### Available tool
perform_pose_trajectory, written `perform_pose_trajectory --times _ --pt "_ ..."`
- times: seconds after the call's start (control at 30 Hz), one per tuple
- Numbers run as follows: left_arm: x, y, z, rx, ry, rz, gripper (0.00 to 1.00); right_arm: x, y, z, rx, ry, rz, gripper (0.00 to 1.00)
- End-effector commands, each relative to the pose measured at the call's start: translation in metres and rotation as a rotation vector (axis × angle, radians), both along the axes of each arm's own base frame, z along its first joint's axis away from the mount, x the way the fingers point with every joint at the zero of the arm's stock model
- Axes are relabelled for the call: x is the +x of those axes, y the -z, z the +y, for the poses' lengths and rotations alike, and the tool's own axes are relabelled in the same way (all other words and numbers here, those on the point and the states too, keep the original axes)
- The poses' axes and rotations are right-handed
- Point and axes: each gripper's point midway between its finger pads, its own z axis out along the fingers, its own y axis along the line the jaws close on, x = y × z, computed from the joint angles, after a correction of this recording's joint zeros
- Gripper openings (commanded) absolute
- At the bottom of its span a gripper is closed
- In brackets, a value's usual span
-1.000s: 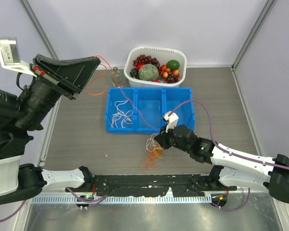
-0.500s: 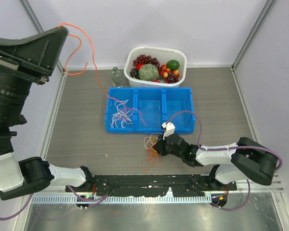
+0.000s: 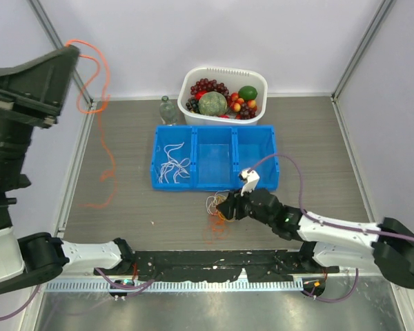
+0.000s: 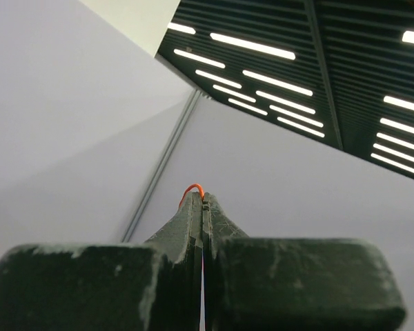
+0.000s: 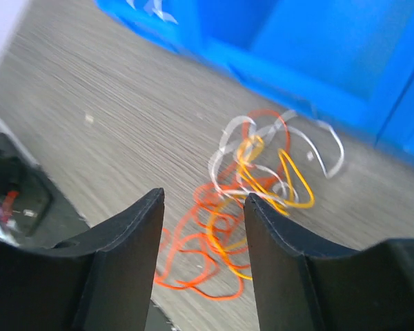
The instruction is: Untangle the cables
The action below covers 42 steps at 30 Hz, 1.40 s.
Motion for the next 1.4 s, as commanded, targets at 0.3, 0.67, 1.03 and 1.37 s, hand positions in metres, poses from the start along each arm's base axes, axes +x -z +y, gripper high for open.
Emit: perform_pose_trajectory --times 0.3,0.67,1.03,1.37 --pt "0.044 0.023 -0.055 0.073 -0.044 0.075 0.00 -0.002 -0.091 -0.019 0.081 0.012 -0.146 0.59" --pt "0.116 0.073 -0.119 0.218 -0.234 0.114 0.00 0.004 -0.098 -0.075 0.092 0.237 -0.169 0.56" --pt "0.224 0.222 -0.168 0.442 -0.327 0.353 0.00 0.002 -0.106 -0.111 0.149 0.363 -0.197 0.57" --pt "0.260 0.375 -0.207 0.580 -0.149 0.652 0.00 0.004 -0.095 -0.093 0.106 0.315 -0.164 0.56"
